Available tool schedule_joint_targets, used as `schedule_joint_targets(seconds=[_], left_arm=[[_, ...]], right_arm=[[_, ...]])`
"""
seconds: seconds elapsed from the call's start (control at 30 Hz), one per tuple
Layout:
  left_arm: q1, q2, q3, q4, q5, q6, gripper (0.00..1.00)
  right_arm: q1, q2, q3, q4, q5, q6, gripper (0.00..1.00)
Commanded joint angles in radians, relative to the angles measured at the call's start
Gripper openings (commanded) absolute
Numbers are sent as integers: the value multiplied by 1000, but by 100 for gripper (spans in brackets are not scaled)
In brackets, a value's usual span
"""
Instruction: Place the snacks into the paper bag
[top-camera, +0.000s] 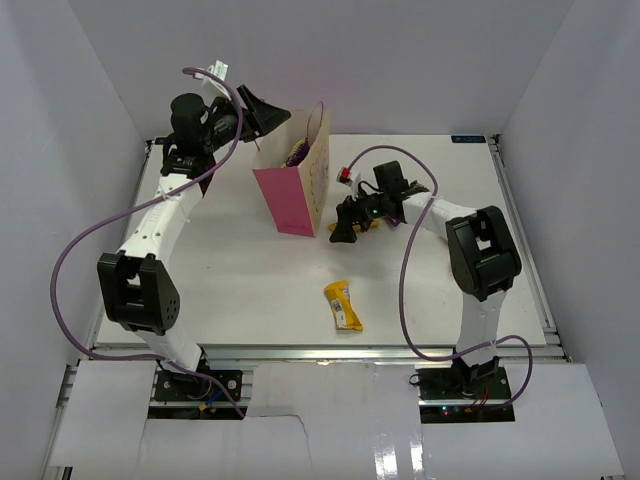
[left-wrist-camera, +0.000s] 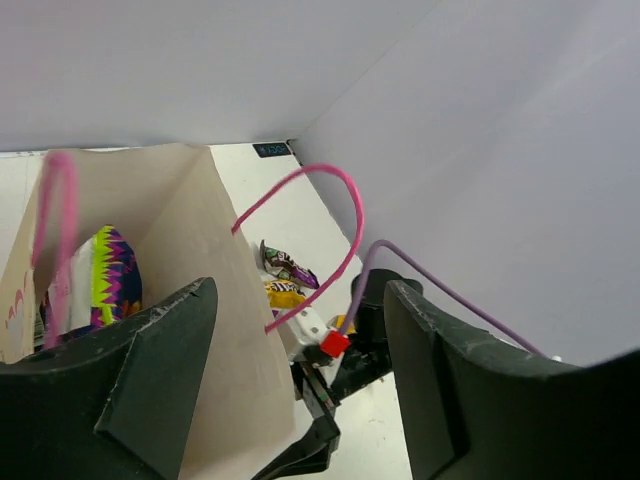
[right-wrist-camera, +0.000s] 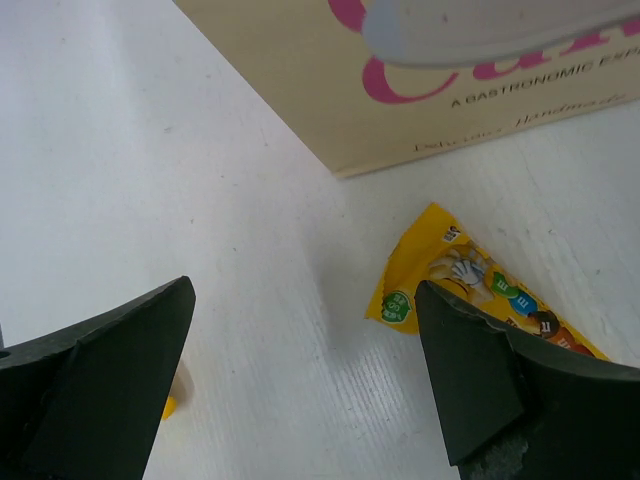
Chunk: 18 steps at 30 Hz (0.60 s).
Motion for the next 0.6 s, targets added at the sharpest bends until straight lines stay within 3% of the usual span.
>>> schedule_joint_targets(seconds=[0.0,0.27,0.33,0.37,0.4,0.47,0.53,0.57], left_arm=[[-1,-87,1,26,7,4,78],[-1,-127,47,-24,25,48,81],[-3,-150,91,-154,17,145,81],[-1,-188,116,-216,-1,188,90],[-3,-217,148,-345,-71,232,93],[-3,-289,128,-454,-174,337,98],[-1,-435,6,-554,-318,375,98],[-3,-488,-48,-575,-357,369,98]], right_arm=[[1,43,65,-21,-10,8,97],[-1,27,82,-35,3,-9,98],[-11,-29,66,-70,40,-79,97],[-14,-49,65,-97,58,-128,97],[-14,-68,63,-135,78,-200,97],[-14,-94,62,-293,135,-526,91],[-34,-86,57,-469,149,-802,90],[-42,-77,63,-528,157,-1054,90]])
